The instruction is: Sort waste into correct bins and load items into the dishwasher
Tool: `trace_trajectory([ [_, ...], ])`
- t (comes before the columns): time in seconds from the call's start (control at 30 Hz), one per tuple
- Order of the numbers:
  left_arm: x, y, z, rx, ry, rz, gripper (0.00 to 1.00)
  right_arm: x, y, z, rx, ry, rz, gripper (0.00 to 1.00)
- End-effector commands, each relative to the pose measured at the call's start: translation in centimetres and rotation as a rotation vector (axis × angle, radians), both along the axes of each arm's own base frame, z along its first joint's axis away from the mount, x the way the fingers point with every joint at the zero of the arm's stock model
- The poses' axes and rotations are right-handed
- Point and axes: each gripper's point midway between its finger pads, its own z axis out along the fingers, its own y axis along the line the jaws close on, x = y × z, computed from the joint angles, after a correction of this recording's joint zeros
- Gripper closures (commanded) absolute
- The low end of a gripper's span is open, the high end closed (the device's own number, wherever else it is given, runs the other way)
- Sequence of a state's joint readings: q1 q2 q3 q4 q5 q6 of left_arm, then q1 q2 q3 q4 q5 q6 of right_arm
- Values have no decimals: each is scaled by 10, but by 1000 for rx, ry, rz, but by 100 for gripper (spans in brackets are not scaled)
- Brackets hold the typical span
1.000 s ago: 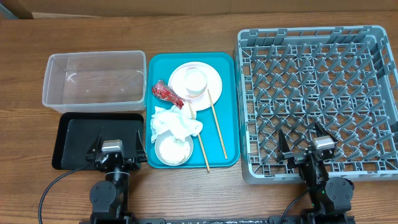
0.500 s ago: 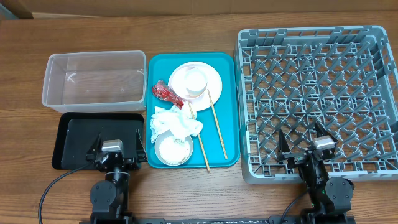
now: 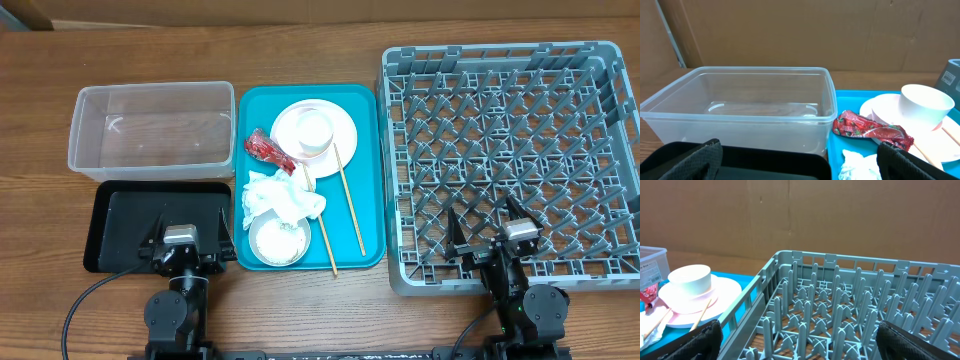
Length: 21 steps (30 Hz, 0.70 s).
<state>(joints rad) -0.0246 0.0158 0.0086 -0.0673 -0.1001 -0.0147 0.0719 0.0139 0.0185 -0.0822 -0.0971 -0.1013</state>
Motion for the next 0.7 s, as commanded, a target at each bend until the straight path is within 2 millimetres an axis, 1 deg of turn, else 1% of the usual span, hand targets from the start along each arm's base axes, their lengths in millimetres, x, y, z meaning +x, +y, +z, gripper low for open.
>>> trace_trajectory([
  [0.0,0,0,0,21,-5,-7,0,0,0,-1,0,-6,0,0],
  [0.23,0,0,1,21,-6,-7,0,0,0,-1,0,-6,0,0],
  [0.3,0,-3,1,7,-9,-23,0,0,0,-1,0,-6,0,0],
  [0.4,0,-17,-2,-44,3,-96,0,0,0,-1,0,-6,0,0],
  [0.5,0,-21,-2,-136,4,-114,0,0,0,-1,0,-6,0,0],
  [0.53,0,-26,-1,-171,4,-143,0,0,0,-1,0,-6,0,0],
  [0.6,-4,-45,3,-220,12,-249,0,0,0,-1,0,-6,0,0],
  [0.63,-7,-54,8,-258,20,-299,0,0,0,-1,0,-6,0,0],
  [0.67,-10,-58,16,-318,31,-319,0,0,0,-1,0,-6,0,0],
])
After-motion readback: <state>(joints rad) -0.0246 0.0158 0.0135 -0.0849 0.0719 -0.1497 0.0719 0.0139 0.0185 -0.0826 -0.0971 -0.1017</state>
